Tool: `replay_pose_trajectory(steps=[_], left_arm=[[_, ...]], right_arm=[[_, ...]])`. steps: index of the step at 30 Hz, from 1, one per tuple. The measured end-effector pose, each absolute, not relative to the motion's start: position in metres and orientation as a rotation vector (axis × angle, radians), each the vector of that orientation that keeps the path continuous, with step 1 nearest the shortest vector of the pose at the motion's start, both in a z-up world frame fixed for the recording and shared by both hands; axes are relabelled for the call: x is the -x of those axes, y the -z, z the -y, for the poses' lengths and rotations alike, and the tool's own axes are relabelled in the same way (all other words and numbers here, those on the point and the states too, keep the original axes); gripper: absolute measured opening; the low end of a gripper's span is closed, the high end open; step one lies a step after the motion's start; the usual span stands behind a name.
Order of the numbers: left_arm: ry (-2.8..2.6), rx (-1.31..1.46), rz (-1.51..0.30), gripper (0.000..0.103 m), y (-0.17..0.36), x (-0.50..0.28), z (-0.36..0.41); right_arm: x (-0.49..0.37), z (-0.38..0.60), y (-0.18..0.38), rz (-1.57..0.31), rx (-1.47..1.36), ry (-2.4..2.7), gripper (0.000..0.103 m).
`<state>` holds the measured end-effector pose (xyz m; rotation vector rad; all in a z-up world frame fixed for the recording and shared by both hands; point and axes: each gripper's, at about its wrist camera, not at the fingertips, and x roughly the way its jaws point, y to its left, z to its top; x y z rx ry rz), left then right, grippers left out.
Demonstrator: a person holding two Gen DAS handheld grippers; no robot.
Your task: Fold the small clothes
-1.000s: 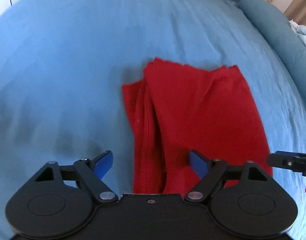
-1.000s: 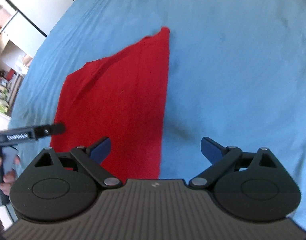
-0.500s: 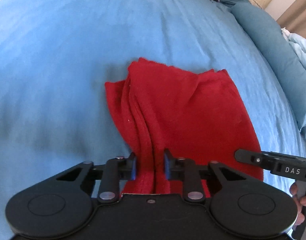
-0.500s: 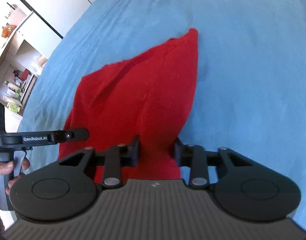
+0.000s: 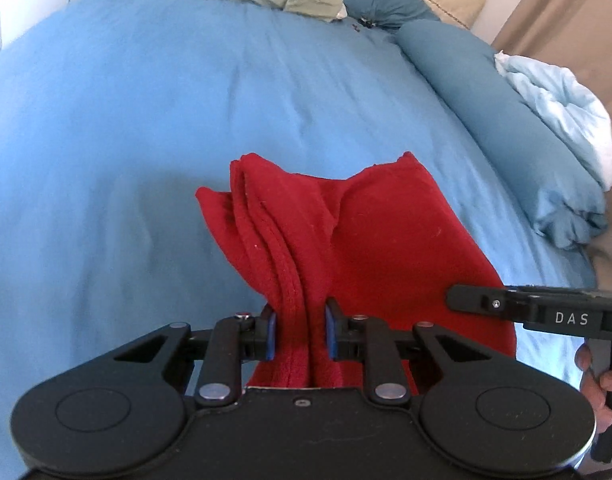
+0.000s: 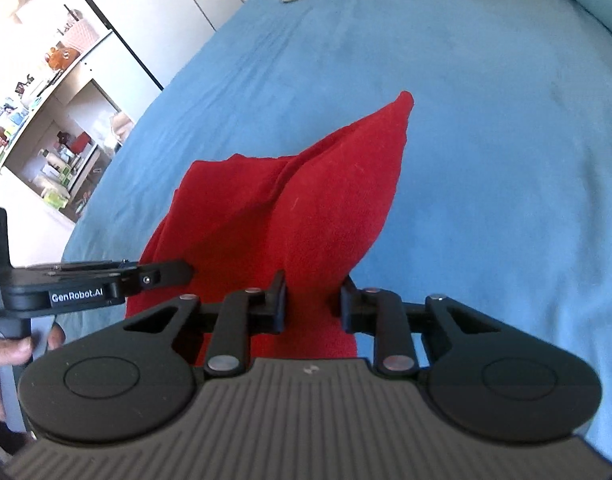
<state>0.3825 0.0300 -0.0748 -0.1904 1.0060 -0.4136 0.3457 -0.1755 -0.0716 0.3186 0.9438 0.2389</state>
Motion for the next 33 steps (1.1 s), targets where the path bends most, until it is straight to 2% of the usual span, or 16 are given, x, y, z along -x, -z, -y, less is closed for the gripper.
replay_pose_trajectory(steps=[8, 10, 13, 14, 15, 16, 23, 26, 30, 33], left_arm=[[0.337, 0.163, -1.056, 0.026, 0.125, -0.310, 0.009], [0.323, 0.153, -1.036, 0.031, 0.126, -0.307, 0.011], [0.260, 0.122, -1.001, 0.059, 0.121, -0.303, 0.011], [0.239, 0.103, -0.977, 0.074, 0.119, -0.300, 0.009], [0.220, 0.082, -0.953, 0.081, 0.119, -0.296, 0.007], [0.206, 0.062, -0.936, 0.081, 0.120, -0.294, 0.005], [0.181, 0.099, -0.867, 0.083, 0.162, -0.279, -0.020], [0.174, 0.103, -0.823, 0.083, 0.165, -0.276, -0.016], [0.165, 0.046, -0.774, 0.078, 0.144, -0.268, -0.008], [0.153, 0.002, -0.727, 0.080, 0.107, -0.248, -0.006]], right_arm=[[-0.259, 0.209, 0.140, -0.984, -0.410, -0.120, 0.041], [-0.253, 0.215, 0.152, -0.956, -0.435, -0.102, 0.051], [-0.246, 0.220, 0.146, -0.926, -0.444, -0.079, 0.066], [-0.243, 0.220, 0.141, -0.895, -0.432, -0.072, 0.072], [-0.238, 0.220, 0.136, -0.854, -0.406, -0.054, 0.083], [-0.236, 0.220, 0.135, -0.825, -0.380, -0.040, 0.088], [-0.239, 0.224, 0.181, -0.775, -0.282, -0.053, 0.087], [-0.233, 0.226, 0.181, -0.726, -0.269, -0.067, 0.088], [-0.212, 0.227, 0.155, -0.664, -0.253, -0.065, 0.088], [-0.183, 0.226, 0.108, -0.613, -0.242, -0.069, 0.088]])
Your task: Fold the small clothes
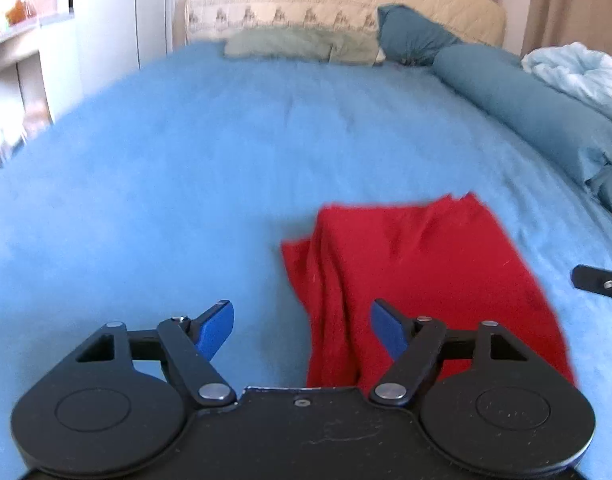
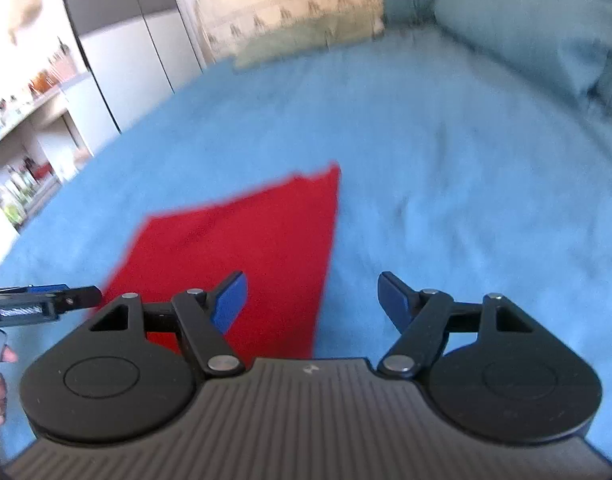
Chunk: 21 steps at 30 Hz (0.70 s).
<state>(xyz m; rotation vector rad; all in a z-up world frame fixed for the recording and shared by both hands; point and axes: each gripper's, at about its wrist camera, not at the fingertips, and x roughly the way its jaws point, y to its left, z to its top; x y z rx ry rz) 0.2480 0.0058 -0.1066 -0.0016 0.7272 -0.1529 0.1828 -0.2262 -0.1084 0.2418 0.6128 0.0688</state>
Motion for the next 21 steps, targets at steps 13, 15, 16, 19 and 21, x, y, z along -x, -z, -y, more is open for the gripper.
replay_pose_trajectory(steps=[13, 15, 16, 19, 21], left_arm=[[0.104, -0.061, -0.608, 0.103, -0.038, -0.088, -0.018], [0.090, -0.080, -0.609, 0.103, -0.040, -0.065, -0.018], [0.084, -0.082, -0.608, 0.103, -0.040, -0.057, -0.017], [0.089, -0.059, -0.609, 0.103, -0.037, -0.034, -0.019], [0.088, -0.047, -0.620, 0.103, -0.033, -0.020, -0.021]], right_arm=[[-0.016, 0.183, -0.034, -0.598, -0.120, 0.029, 0.103], [0.003, 0.176, -0.035, -0.625, -0.122, 0.036, 0.103], [0.012, 0.172, -0.035, -0.638, -0.122, 0.048, 0.103], [0.032, 0.160, -0.029, -0.662, -0.112, 0.067, 0.103], [0.041, 0.154, -0.024, -0.677, -0.109, 0.078, 0.103]])
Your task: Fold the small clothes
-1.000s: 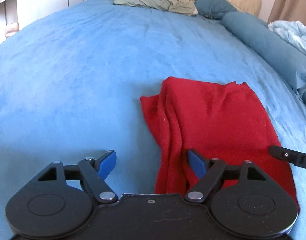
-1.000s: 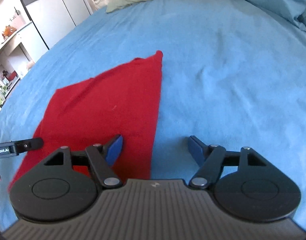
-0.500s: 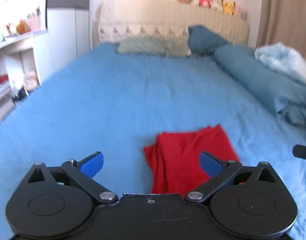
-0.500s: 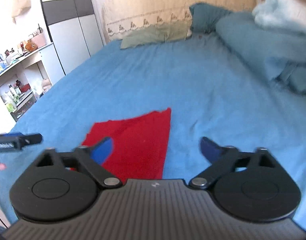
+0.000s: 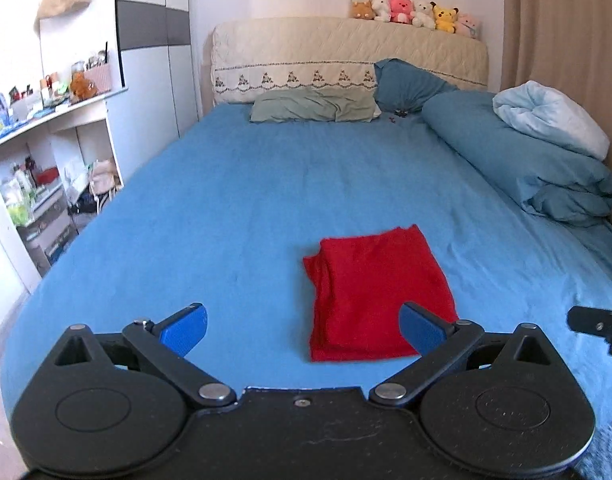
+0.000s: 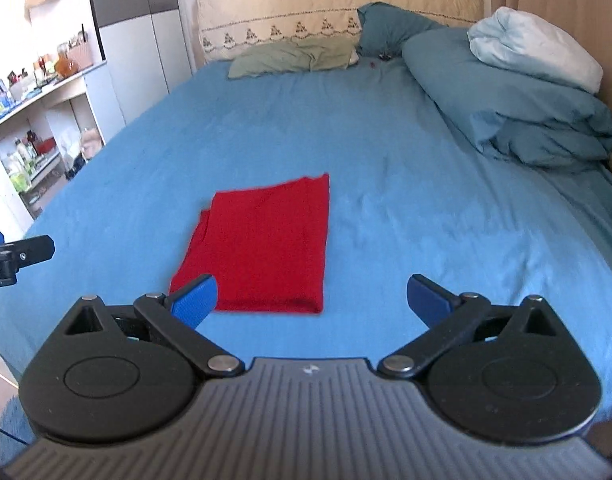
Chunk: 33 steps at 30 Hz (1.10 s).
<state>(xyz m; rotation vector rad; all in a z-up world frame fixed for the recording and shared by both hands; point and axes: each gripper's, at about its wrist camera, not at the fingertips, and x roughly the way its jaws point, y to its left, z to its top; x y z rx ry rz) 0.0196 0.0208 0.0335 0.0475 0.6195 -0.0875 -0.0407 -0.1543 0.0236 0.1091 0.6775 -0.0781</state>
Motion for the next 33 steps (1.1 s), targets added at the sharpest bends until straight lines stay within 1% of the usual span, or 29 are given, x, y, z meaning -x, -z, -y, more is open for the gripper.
replay_pose_trajectory(steps=[6, 12, 33], left_arm=[[0.067, -0.065, -0.635, 0.103, -0.019, 0.007, -0.020], [0.067, -0.093, -0.661, 0.103, -0.006, 0.008, -0.014], [0.095, -0.110, -0.669, 0.103, -0.003, 0.007, -0.013]], right_arm=[[0.061, 0.149, -0.003, -0.728, -0.119, 0.115, 0.103], [0.067, 0.150, 0.011, -0.768, -0.131, 0.121, 0.103], [0.068, 0.153, 0.007, -0.767, -0.131, 0.131, 0.103]])
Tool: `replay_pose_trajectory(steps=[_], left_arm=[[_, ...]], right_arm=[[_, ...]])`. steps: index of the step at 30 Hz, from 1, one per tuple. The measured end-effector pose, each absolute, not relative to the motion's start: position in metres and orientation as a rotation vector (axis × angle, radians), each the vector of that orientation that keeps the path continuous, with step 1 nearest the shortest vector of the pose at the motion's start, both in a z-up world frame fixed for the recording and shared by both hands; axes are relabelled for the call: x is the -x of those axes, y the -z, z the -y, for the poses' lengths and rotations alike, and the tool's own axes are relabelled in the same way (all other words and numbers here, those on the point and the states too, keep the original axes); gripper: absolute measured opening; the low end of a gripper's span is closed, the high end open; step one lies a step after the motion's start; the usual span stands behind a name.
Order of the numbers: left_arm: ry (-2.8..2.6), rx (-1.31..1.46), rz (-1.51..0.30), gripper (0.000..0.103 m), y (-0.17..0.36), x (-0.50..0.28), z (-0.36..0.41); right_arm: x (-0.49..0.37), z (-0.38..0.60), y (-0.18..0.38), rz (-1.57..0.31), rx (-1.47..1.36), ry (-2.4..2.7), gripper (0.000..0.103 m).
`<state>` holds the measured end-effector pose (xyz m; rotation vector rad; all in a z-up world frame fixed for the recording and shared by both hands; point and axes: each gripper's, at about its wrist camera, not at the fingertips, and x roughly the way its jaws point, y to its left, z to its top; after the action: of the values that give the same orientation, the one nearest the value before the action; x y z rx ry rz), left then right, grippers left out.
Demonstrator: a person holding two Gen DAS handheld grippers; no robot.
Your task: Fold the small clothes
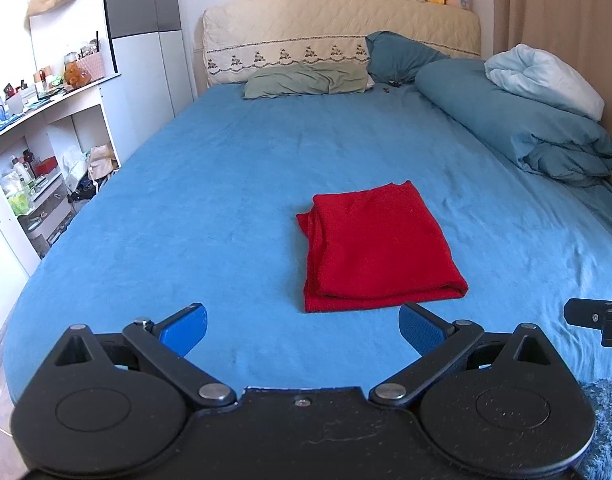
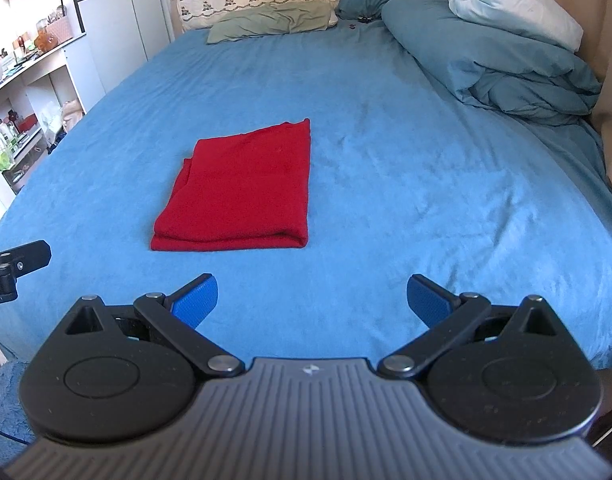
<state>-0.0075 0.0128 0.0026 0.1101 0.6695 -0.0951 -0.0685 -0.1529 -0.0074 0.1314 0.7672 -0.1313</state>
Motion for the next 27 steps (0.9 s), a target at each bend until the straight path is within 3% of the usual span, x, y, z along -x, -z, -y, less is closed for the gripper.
replay_pose_trajectory(steps=[27], left_arm=[[0.094, -0.122, -0.661, 0.103, -0.0031, 0.0078, -0.0142]], right_arm=[[0.0644, 0.1528, 0.0094, -0.777, -0.120, 0.128, 0.103]])
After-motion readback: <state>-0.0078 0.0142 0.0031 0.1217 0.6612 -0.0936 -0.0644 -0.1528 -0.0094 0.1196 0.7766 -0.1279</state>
